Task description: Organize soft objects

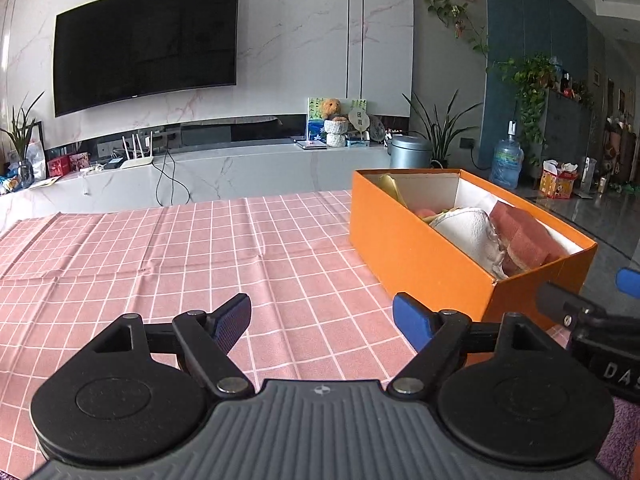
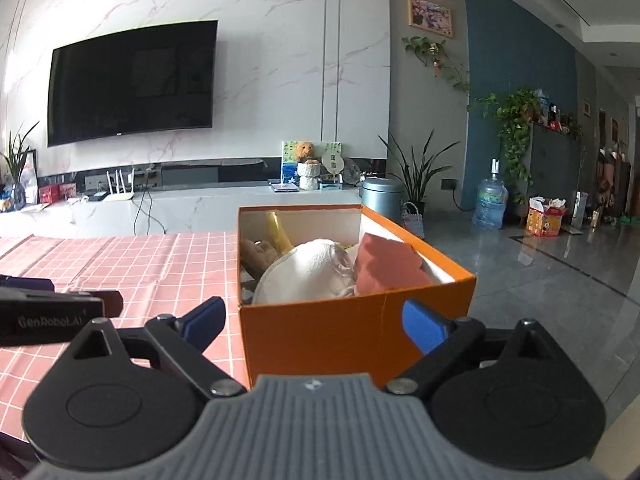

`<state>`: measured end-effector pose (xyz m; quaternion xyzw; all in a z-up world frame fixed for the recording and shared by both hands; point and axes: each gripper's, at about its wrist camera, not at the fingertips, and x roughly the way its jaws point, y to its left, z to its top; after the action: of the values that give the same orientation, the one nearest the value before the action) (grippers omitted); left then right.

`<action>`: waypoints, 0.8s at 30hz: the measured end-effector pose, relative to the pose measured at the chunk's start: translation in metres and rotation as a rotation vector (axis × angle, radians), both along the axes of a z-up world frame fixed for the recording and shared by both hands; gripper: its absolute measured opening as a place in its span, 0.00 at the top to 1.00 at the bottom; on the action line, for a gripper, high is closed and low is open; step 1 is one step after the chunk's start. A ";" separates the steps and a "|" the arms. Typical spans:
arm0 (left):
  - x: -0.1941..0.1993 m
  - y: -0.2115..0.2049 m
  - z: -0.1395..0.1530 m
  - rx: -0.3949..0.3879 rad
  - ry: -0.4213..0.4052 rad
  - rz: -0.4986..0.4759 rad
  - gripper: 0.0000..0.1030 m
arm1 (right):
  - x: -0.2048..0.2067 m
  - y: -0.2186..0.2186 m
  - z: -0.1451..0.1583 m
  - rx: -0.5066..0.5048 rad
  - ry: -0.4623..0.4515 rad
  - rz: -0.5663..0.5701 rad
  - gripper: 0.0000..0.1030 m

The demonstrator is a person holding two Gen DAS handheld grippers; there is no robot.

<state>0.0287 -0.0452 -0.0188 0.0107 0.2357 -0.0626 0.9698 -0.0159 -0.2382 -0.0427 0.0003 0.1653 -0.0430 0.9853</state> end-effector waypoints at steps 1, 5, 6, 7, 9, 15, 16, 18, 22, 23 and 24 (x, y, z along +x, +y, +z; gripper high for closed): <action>-0.002 -0.001 -0.003 0.002 0.000 0.001 0.08 | 0.000 0.000 -0.004 0.001 -0.002 -0.007 0.09; -0.003 -0.004 -0.006 0.006 0.009 0.001 0.08 | 0.006 0.000 -0.008 0.008 0.038 -0.030 0.09; -0.003 -0.005 -0.007 0.009 0.010 0.000 0.08 | 0.008 0.000 -0.008 0.010 0.040 -0.033 0.09; -0.003 -0.004 -0.007 0.010 0.013 0.000 0.08 | 0.008 0.000 -0.008 0.012 0.040 -0.034 0.09; -0.003 -0.004 -0.008 0.010 0.019 -0.003 0.08 | 0.008 -0.001 -0.008 0.013 0.041 -0.034 0.09; -0.004 -0.005 -0.006 0.019 0.016 -0.001 0.08 | 0.008 0.000 -0.010 0.007 0.039 -0.030 0.09; -0.004 -0.005 -0.006 0.018 0.018 -0.002 0.08 | 0.008 0.000 -0.010 0.006 0.038 -0.029 0.09; -0.004 -0.004 -0.006 0.017 0.021 0.000 0.08 | 0.008 0.001 -0.010 0.003 0.037 -0.028 0.09; -0.005 -0.004 -0.005 0.021 0.018 -0.001 0.08 | 0.007 0.001 -0.010 0.002 0.034 -0.025 0.09; -0.005 -0.005 -0.005 0.025 0.016 -0.001 0.08 | 0.007 0.001 -0.010 0.003 0.035 -0.024 0.09; -0.005 -0.005 -0.005 0.026 0.016 -0.002 0.08 | 0.007 0.002 -0.010 0.003 0.037 -0.022 0.09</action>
<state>0.0236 -0.0498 -0.0240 0.0232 0.2441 -0.0603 0.9676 -0.0087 -0.2366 -0.0526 0.0026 0.1834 -0.0538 0.9816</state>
